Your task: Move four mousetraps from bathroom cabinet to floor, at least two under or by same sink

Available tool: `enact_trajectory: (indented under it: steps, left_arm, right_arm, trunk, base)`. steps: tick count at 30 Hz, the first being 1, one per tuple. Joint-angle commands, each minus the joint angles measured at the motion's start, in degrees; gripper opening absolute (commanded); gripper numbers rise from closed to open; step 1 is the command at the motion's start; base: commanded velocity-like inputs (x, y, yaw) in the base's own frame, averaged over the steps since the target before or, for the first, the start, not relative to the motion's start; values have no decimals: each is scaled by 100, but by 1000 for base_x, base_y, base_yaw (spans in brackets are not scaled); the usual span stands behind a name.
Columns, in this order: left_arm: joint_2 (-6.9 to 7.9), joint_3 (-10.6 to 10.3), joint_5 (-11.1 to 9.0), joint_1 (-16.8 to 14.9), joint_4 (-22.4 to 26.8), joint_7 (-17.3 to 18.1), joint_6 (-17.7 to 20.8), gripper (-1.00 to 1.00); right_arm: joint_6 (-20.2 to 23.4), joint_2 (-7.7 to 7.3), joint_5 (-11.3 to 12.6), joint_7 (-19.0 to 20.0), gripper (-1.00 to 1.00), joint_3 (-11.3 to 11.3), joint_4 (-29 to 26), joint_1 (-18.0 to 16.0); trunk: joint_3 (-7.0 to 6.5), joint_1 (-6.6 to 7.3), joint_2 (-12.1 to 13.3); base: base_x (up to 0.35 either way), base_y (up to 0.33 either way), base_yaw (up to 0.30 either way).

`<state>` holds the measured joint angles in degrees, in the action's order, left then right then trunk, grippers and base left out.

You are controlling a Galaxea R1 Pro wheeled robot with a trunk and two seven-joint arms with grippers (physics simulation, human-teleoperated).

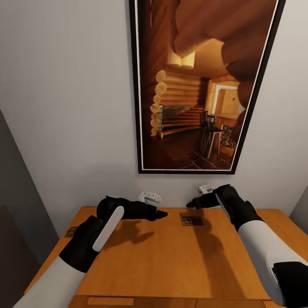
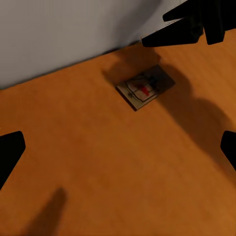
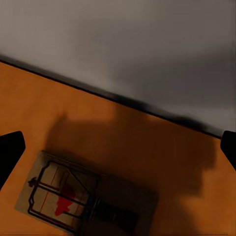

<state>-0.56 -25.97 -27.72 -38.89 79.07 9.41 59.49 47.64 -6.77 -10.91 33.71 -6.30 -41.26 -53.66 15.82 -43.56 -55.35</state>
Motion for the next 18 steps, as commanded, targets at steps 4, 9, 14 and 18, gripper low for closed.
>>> enact_trajectory:
  steps: [4, 9, 14, 18]
  left_arm:
    - [4, 25, 58, -5, -1, 58, 19, 100]
    - [8, 178, 57, -5, -3, 54, 19, 100]
    - [7, 338, 56, -5, -2, 53, 25, 100]
    - [7, 388, 59, -5, -4, 52, 27, 100]
  right_arm:
    - [8, -11, -65, 66, 100, -20, 179, -4]
    - [2, -41, -72, 171, 100, -121, 354, -6]
    - [-42, -73, -73, 473, 100, -489, 426, -5]
    - [-137, -131, -71, 891, 100, -821, 452, -5]
  trunk:
    - [8, -1, -6]
    - [8, -1, -6]
    - [8, -1, -6]
    - [8, -1, -6]
  base:
    - [10, 1, 0]
    - [4, 0, 0]
    - [1, 0, 0]
    - [0, 0, 0]
